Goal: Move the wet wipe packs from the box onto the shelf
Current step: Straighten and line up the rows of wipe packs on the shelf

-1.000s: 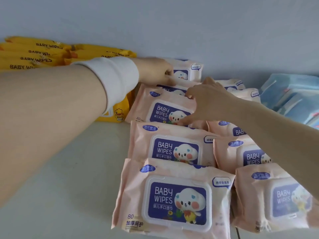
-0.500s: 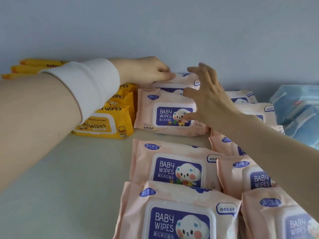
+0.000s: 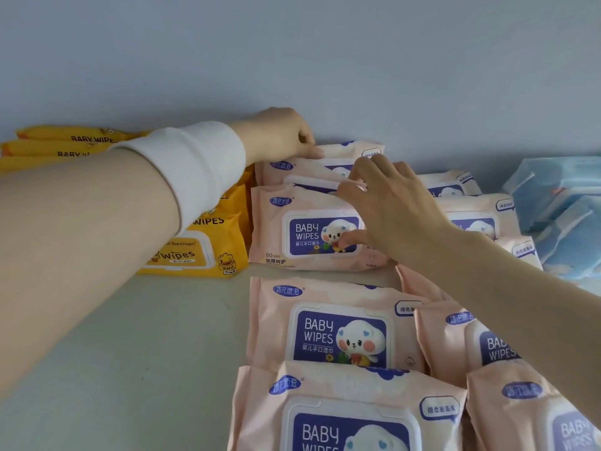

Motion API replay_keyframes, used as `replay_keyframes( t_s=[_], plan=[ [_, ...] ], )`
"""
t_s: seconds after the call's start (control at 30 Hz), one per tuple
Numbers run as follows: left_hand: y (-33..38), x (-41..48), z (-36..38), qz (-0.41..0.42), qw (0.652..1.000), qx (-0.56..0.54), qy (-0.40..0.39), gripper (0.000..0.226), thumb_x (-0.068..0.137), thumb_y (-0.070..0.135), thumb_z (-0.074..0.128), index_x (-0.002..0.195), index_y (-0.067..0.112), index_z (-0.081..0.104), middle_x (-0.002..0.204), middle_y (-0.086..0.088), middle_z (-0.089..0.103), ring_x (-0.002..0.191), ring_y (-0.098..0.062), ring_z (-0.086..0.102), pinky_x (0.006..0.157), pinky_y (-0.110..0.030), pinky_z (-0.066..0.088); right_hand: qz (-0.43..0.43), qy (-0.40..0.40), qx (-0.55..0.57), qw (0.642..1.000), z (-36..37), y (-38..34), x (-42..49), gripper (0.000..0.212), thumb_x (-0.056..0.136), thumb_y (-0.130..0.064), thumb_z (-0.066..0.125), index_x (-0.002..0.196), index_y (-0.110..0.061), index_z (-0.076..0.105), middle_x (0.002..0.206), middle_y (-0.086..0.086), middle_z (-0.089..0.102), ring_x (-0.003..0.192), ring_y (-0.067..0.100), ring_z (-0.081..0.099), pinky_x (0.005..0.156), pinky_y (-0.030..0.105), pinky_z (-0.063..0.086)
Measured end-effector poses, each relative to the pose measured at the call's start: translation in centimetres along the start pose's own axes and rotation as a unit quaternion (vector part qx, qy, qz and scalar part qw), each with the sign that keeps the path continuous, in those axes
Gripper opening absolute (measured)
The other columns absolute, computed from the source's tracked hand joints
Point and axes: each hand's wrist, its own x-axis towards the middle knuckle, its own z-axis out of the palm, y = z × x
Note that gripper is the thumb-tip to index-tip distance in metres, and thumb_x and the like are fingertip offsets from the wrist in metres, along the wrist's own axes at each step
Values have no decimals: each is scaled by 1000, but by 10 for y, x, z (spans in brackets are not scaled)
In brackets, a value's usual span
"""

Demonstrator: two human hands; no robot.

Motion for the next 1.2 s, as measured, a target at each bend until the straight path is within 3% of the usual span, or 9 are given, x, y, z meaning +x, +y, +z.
replay_keyframes(
  t_s=[0.23, 0.47, 0.57, 0.67, 0.73, 0.8, 0.97, 1.07, 1.2],
  plan=[
    [1, -5, 3, 67, 995, 1, 75, 14, 90, 27, 57, 84, 17, 64, 99, -5, 67, 91, -24, 59, 75, -31, 43, 10, 21, 4, 1000, 1, -2, 4, 63, 75, -55, 64, 122, -15, 54, 125, 6, 43, 115, 25, 39, 91, 34, 32],
    [-2, -1, -11, 110, 991, 36, 69, 14, 95, 25, 46, 94, 16, 57, 99, -6, 63, 84, -21, 53, 68, -29, 35, 88, 21, 14, 996, 6, 1, 36, 58, 70, -48, 73, 113, -12, 60, 123, 8, 42, 112, 28, 40, 92, 37, 33],
    [-6, -14, -10, 85, 995, -45, 8, 49, 85, 53, 50, 120, 19, 49, 120, -5, 57, 98, -17, 52, 71, -24, 41, 97, 37, 25, 994, 10, 2, 34, 58, 71, -48, 73, 114, -13, 59, 125, 7, 42, 113, 27, 39, 92, 35, 33],
    [-11, -40, 2, 113, 990, 81, -10, 116, 53, 76, 55, 148, 22, 15, 151, -5, 26, 135, -22, 26, 105, -33, 29, 88, 73, 50, 992, 18, 3, 23, 61, 69, -46, 75, 115, -10, 56, 133, 9, 39, 121, 29, 34, 93, 36, 30],
    [-15, -52, 13, 132, 979, 155, -7, 134, 46, 72, 70, 149, 24, 0, 155, -7, 12, 140, -24, 11, 112, -41, 21, 93, 65, 76, 991, 24, 1, 16, 72, 61, -47, 80, 116, -8, 52, 143, 12, 30, 130, 31, 26, 94, 39, 31],
    [-18, -54, 21, 138, 971, 196, 14, 132, 46, 64, 77, 148, 24, 4, 153, -10, 12, 140, -27, 11, 112, -44, 22, 104, 59, 88, 989, 27, -2, 14, 78, 54, -45, 84, 112, -5, 52, 145, 15, 26, 131, 33, 25, 90, 42, 36],
    [-18, -47, 22, 160, 970, 171, 70, 118, 52, 57, 74, 147, 16, 17, 144, -14, 30, 133, -31, 25, 106, -44, 30, 115, 119, 63, 984, 26, -4, 19, 63, 43, -28, 91, 86, 4, 58, 126, 24, 50, 115, 43, 47, 68, 42, 41],
    [-20, -44, 27, 140, 972, 181, 61, 119, 57, 55, 75, 148, 17, 9, 153, -15, 14, 141, -31, 10, 113, -45, 19, 111, 124, 25, 986, 31, -7, 24, 60, 56, -27, 85, 97, 5, 56, 132, 24, 45, 123, 41, 41, 73, 42, 38],
    [-15, -44, 28, 110, 974, 194, 36, 127, 55, 64, 74, 149, 20, 0, 156, -13, 2, 144, -28, 1, 114, -45, 11, 93, 109, 46, 989, 34, 1, 23, 73, 64, -36, 80, 120, -3, 47, 146, 18, 28, 134, 35, 27, 87, 42, 37]
  ],
)
